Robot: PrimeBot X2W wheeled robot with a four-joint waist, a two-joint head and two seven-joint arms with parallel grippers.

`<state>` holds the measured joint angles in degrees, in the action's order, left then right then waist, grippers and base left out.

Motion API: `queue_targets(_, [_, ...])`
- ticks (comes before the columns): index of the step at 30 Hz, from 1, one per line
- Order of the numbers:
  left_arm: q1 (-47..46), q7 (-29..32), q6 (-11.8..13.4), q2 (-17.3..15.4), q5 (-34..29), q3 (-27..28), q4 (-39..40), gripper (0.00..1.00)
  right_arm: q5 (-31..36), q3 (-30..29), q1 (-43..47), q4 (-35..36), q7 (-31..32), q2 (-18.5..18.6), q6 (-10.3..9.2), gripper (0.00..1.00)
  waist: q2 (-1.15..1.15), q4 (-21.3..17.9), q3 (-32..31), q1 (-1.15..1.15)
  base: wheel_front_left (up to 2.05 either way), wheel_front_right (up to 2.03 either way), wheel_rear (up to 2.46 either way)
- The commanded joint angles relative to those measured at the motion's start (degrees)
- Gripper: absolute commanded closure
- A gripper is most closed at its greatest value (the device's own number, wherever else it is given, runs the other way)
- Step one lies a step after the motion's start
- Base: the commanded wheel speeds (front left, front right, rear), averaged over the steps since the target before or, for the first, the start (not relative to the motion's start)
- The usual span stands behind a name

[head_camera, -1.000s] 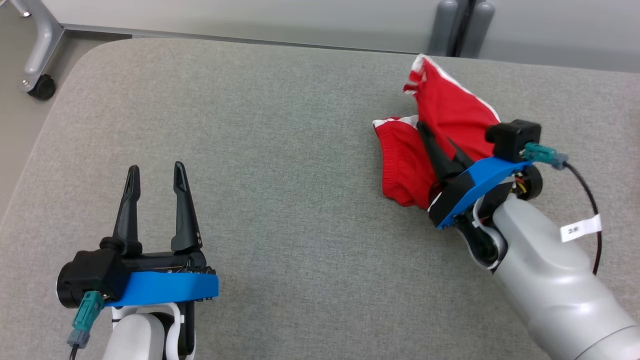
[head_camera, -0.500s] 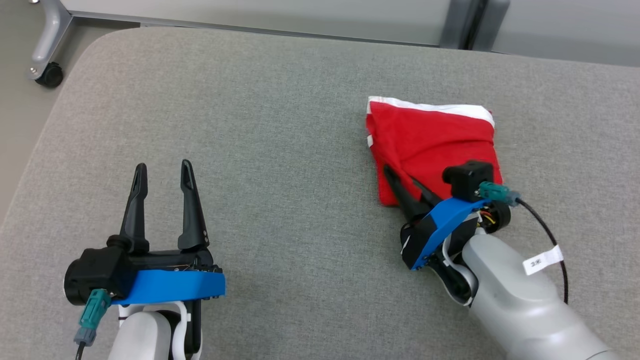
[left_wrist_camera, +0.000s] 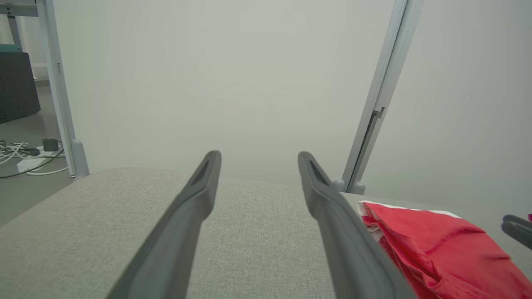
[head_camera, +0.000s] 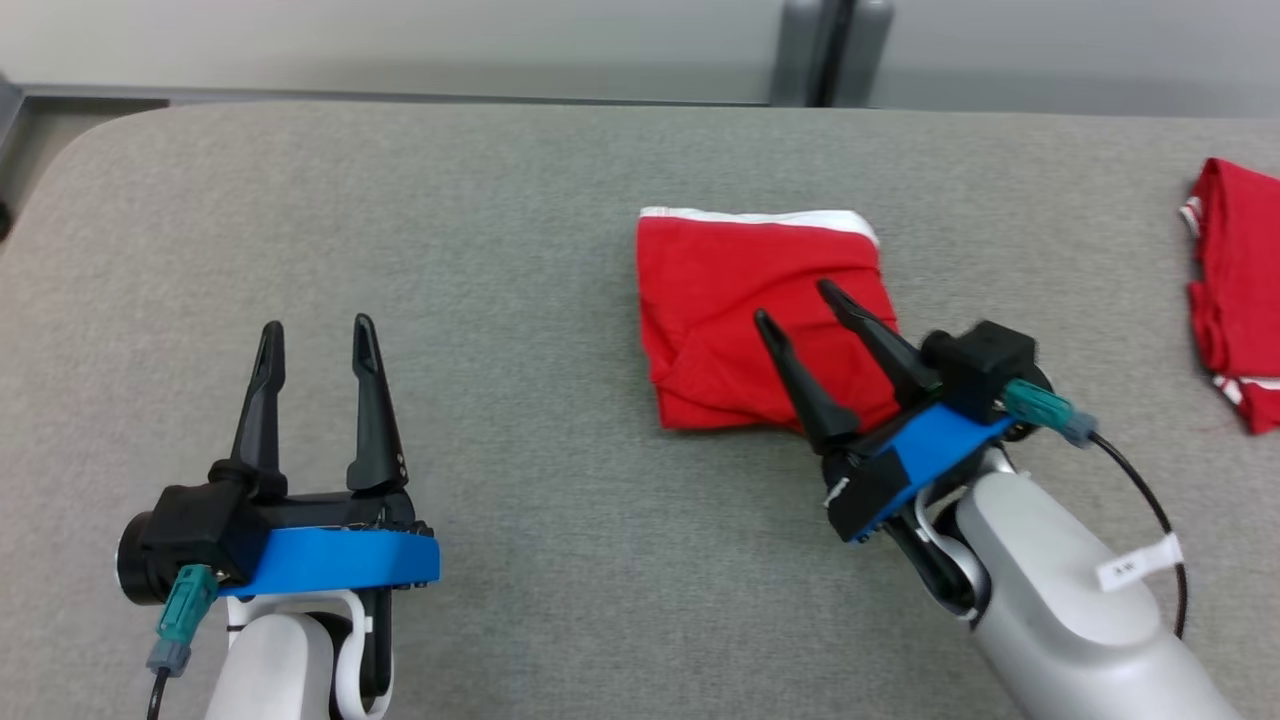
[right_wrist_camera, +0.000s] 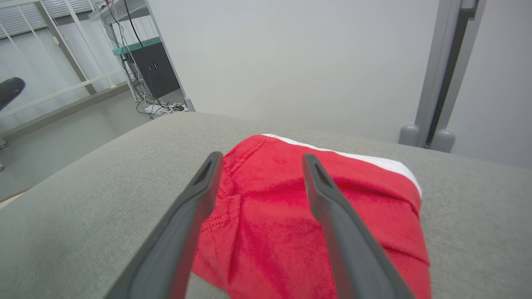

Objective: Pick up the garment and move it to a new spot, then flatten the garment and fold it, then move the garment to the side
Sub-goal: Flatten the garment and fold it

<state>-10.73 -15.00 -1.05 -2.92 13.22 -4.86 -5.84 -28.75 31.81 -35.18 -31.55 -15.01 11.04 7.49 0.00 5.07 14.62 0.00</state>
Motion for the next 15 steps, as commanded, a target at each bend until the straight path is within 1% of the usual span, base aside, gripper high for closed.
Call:
queue_targets(1, [-0.5,-0.3,-0.1,0.0,-0.4,0.3,-0.4,0.0,0.9,-1.2,2.0,1.1,-0.2,0.4,0.01,0.0,0.0,-1.7,-1.4,0.0,0.0,0.0,0.0])
queue_targets(4, [-0.2,-0.3,-0.2,0.0,-1.4,1.3,-1.4,0.0,3.4,-6.7,5.5,5.0,-0.2,1.0,0.01,0.0,0.0,-3.8,-2.5,0.0,0.0,0.0,0.0])
queue_targets(9, [1.2,-0.3,-0.2,-0.3,-3.1,2.9,-3.3,0.0,6.3,-14.8,11.0,9.3,-0.2,0.6,0.01,0.0,0.0,-6.7,-4.4,0.0,0.0,0.0,0.0])
queue_targets(15, [2.9,-0.3,0.5,-0.6,-4.8,4.2,-4.2,0.0,9.3,-22.7,16.9,13.2,-0.2,-0.5,0.01,0.0,0.0,-8.3,-5.9,0.0,0.0,0.0,0.0])
